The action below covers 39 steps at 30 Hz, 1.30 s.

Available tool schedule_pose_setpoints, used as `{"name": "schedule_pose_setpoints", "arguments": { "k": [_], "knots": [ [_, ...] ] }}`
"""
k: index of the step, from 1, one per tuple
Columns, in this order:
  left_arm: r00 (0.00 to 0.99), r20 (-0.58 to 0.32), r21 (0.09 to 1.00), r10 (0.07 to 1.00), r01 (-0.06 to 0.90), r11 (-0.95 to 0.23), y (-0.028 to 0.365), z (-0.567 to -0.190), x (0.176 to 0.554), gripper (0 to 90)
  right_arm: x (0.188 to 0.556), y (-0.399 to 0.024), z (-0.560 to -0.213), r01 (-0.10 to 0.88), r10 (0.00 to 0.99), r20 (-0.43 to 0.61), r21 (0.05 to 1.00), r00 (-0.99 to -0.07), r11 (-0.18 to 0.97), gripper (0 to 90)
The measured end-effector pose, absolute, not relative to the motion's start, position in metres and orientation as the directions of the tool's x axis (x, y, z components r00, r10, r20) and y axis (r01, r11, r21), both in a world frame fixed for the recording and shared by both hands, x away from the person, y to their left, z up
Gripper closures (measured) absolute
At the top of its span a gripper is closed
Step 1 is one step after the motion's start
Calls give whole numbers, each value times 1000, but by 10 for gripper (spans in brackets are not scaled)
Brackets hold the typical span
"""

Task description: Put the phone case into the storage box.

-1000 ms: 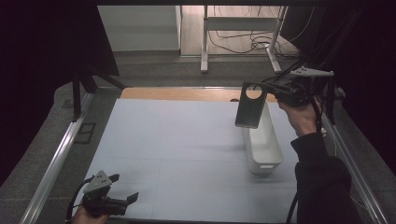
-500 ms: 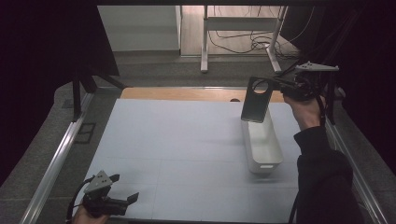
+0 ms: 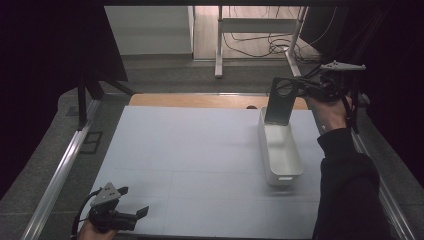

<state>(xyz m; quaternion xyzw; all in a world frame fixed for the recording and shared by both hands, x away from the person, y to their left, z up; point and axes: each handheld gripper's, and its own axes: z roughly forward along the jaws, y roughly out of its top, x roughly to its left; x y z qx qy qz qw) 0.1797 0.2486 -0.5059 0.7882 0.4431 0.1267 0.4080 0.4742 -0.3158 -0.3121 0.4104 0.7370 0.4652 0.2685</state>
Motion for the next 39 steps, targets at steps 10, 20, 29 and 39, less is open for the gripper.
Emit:
{"name": "schedule_pose_setpoints", "arguments": {
  "k": [10,20,29,39],
  "knots": [
    [573,-162,753,803,597,-275,248,-506,180,0,490,-320,-325,359,862,-27,902,-506,239,815],
    [572,-162,752,804,600,-275,248,-506,180,1,501,-317,-338,344,858,-54,902,-510,261,815],
    [570,-163,751,805,601,-274,249,-506,180,2,510,-316,-350,339,858,-65,901,-510,269,815],
    [569,-165,748,806,605,-274,249,-506,180,3,515,-319,-366,337,855,-70,900,-513,276,815]
  ]
}}
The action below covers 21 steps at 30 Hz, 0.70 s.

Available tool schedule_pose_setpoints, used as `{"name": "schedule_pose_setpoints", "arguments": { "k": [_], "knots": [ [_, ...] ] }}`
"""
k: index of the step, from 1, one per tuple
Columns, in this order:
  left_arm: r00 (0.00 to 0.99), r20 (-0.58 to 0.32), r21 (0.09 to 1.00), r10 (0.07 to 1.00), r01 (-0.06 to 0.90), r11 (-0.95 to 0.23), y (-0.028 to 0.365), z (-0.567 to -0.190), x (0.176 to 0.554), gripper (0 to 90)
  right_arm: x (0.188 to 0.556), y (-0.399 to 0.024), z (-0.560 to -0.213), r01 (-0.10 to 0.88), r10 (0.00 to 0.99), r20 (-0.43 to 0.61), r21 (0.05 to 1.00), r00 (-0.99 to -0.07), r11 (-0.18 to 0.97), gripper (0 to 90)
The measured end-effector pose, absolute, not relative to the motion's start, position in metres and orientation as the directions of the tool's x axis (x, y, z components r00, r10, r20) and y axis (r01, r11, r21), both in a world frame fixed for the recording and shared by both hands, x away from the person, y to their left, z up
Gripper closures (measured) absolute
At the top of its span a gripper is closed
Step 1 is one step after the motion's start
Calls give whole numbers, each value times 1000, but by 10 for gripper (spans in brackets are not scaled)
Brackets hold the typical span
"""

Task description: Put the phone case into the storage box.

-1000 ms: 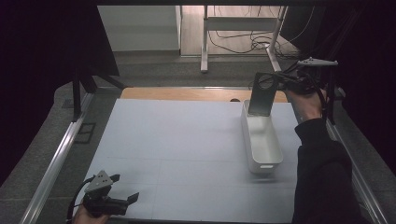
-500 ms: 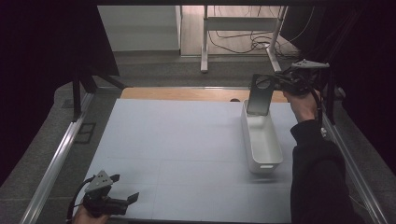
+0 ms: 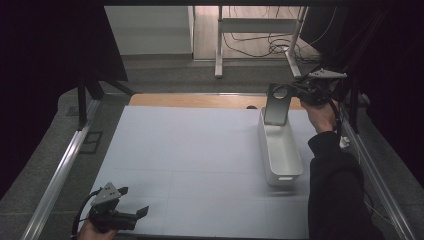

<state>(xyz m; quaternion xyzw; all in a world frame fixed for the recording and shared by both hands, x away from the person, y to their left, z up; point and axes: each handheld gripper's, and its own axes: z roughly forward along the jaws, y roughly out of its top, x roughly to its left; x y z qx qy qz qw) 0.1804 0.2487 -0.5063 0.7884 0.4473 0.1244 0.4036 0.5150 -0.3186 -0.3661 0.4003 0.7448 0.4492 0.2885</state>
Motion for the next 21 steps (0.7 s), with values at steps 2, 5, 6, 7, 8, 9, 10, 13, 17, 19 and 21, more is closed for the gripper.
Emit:
{"name": "schedule_pose_setpoints", "arguments": {
  "k": [2,5,6,7,8,9,10,13,17,19,21],
  "knots": [
    [569,-165,747,806,606,-274,249,-506,180,4,517,-318,-371,339,855,-65,901,-514,272,815],
    [568,-165,746,807,607,-274,249,-506,181,4,519,-318,-377,338,855,-67,900,-514,274,815],
    [567,-166,746,807,607,-274,249,-506,181,4,520,-317,-378,340,855,-67,899,-514,275,815],
    [567,-166,746,807,608,-273,249,-506,181,4,521,-317,-379,339,855,-69,899,-514,276,815],
    [567,-167,746,807,608,-272,249,-506,181,4,521,-317,-381,339,856,-70,899,-513,276,815],
    [565,-169,745,807,609,-271,249,-506,181,4,522,-317,-382,339,855,-66,900,-515,274,815],
    [565,-169,746,808,609,-270,249,-506,181,4,523,-317,-384,338,854,-66,900,-515,274,815],
    [565,-169,745,807,610,-270,249,-506,181,5,524,-317,-386,338,855,-63,901,-516,270,815],
    [564,-170,745,808,610,-270,249,-507,181,6,527,-317,-391,334,850,-65,902,-523,274,814],
    [564,-171,744,808,612,-269,249,-506,181,6,528,-316,-393,334,849,-67,901,-525,277,814],
    [564,-171,744,808,612,-269,249,-506,181,6,530,-316,-396,330,847,-71,901,-526,281,814]
  ]
}}
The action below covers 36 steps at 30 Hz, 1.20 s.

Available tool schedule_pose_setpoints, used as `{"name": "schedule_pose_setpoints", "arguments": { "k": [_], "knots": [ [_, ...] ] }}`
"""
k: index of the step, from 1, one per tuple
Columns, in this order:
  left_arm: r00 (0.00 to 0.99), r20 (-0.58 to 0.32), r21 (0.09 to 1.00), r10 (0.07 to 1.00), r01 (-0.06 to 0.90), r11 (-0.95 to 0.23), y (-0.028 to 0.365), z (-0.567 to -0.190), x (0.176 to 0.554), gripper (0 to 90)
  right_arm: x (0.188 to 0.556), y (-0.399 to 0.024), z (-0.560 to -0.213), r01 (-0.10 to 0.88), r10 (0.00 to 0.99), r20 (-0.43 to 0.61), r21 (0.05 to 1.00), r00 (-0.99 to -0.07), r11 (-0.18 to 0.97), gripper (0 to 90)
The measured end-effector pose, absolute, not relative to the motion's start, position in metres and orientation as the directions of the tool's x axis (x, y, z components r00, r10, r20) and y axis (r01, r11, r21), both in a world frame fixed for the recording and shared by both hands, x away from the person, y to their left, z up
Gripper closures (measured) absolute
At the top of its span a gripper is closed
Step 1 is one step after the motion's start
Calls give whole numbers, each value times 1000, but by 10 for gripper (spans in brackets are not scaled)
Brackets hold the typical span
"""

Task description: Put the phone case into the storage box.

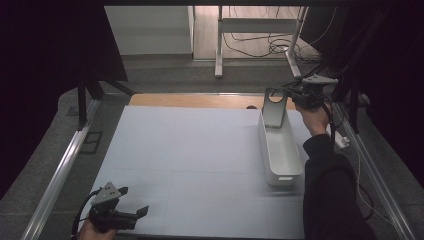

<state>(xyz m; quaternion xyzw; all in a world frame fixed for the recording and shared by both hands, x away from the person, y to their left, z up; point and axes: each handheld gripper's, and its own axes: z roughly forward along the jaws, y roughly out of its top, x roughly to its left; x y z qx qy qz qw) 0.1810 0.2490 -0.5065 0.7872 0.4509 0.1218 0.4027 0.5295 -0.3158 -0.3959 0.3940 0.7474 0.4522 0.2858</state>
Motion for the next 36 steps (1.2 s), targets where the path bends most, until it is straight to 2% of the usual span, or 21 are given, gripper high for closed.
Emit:
{"name": "schedule_pose_setpoints", "arguments": {
  "k": [30,36],
  "knots": [
    [565,-167,741,808,613,-275,248,-507,181,8,534,-315,-418,316,844,-88,903,-529,292,807],
    [565,-166,741,808,613,-276,248,-507,181,9,534,-317,-420,319,855,-90,904,-512,286,755]
  ]
}}
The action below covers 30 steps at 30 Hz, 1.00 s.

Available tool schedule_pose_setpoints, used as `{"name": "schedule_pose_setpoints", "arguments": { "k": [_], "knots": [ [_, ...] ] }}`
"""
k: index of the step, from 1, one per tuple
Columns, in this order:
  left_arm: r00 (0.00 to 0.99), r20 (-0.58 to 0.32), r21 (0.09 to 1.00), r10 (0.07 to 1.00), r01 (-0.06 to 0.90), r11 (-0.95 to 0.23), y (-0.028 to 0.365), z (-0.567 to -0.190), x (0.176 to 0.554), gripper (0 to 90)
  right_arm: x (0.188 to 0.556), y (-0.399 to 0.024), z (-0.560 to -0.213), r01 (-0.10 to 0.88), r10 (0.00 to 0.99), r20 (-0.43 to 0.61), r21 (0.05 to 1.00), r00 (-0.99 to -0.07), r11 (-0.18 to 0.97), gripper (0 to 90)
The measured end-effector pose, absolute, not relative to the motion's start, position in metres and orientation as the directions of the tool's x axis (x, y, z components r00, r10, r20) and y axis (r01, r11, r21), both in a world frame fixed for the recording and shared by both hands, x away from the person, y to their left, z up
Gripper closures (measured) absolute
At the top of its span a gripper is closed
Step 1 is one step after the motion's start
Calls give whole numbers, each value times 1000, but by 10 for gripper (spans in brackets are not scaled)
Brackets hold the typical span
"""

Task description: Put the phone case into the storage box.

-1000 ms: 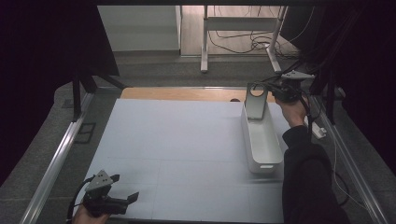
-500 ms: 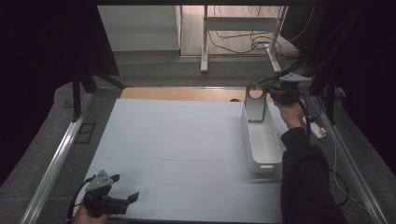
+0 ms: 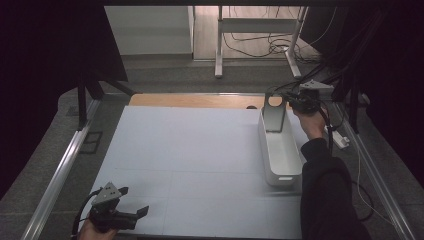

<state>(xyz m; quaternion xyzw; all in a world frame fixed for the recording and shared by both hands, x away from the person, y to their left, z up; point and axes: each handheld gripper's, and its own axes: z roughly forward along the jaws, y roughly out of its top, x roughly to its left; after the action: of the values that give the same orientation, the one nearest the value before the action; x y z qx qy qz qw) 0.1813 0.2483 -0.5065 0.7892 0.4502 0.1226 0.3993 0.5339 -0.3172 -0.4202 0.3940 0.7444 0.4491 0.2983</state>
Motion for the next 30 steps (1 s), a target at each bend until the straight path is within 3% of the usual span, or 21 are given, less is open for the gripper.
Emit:
{"name": "schedule_pose_setpoints", "arguments": {
  "k": [10,20,30],
  "knots": [
    [565,-164,741,809,612,-278,248,-506,181,9,534,-315,-419,336,863,-107,892,-494,303,631],
    [565,-164,740,809,612,-277,248,-506,181,9,530,-313,-414,391,869,-53,878,-492,275,405],
    [566,-170,741,807,613,-274,249,-506,181,8,522,-313,-407,430,880,-21,866,-475,253,307]
  ]
}}
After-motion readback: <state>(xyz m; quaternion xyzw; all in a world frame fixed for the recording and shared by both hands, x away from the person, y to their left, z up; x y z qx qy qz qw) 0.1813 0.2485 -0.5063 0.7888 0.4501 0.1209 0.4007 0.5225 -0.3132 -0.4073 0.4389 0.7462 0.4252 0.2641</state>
